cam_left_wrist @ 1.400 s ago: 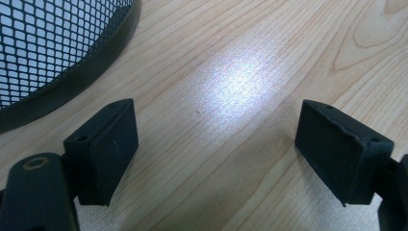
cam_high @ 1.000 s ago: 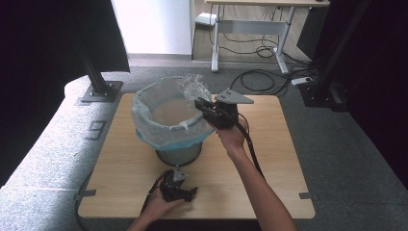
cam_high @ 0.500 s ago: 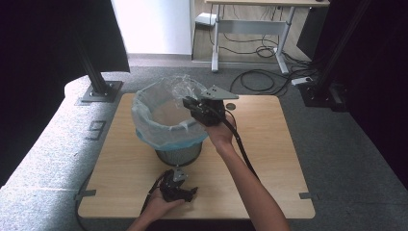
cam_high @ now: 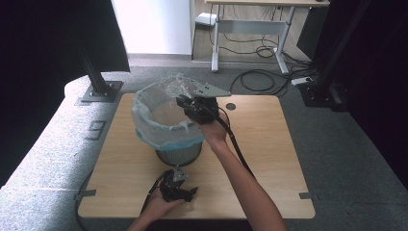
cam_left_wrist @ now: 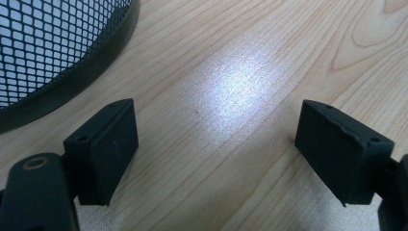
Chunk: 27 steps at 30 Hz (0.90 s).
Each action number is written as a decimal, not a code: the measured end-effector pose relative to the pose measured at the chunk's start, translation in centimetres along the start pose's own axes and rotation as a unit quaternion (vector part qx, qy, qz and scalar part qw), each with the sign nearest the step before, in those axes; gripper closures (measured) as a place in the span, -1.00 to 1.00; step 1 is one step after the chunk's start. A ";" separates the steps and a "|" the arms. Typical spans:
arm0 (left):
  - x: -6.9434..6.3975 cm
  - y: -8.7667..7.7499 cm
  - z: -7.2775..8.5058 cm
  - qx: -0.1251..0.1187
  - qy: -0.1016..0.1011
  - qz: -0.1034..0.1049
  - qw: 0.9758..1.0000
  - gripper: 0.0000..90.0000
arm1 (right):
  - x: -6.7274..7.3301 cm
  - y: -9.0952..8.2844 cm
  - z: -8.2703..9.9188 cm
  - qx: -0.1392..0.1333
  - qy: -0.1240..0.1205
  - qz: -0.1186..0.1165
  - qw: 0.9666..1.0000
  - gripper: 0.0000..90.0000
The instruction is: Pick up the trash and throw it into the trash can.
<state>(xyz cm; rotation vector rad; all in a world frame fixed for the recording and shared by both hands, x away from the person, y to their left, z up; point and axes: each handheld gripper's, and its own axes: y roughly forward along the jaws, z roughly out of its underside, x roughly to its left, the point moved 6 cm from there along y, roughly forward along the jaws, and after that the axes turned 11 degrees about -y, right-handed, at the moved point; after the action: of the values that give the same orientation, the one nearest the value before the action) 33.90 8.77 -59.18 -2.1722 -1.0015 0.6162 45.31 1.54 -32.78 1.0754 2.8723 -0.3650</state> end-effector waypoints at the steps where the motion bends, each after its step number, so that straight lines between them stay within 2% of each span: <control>1: 0.0 0.0 0.0 0.000 0.000 0.000 1.000 -0.67 | 0.0 0.0 0.0 0.000 0.000 0.000 1.000 0.78; 16: 0.0 0.0 0.0 0.000 0.000 0.000 1.000 -0.67 | -0.1 0.7 0.4 0.014 0.001 0.000 1.000 0.71; 17: 0.0 0.0 0.0 0.000 0.000 0.000 1.000 -0.67 | -0.1 0.7 0.4 0.014 0.000 -0.001 1.000 0.64; 18: 0.0 0.0 0.0 0.000 0.000 0.000 1.000 -0.67 | -0.1 0.7 0.5 0.015 -0.006 0.005 1.000 0.45; 19: 0.0 0.0 0.0 0.000 0.000 0.000 1.000 -0.67 | -0.2 0.6 0.5 0.019 -0.018 0.025 0.999 0.15; 21: 0.0 0.0 0.0 0.000 0.000 0.000 1.000 -0.67 | -0.3 0.5 0.5 0.021 -0.018 0.043 0.999 -0.06; 23: 0.0 0.0 0.0 0.000 0.000 0.000 1.000 -0.67 | -0.5 0.3 0.6 0.023 -0.012 0.057 0.998 -0.15; 27: 0.0 0.0 0.0 0.000 0.000 0.000 1.000 -0.67 | -0.7 0.0 0.7 0.024 -0.012 0.061 0.998 -0.22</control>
<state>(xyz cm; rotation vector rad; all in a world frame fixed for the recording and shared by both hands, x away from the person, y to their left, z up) 33.90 8.78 -59.18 -2.1720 -1.0014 0.6161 45.85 0.93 -33.34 1.2389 2.7732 -0.4387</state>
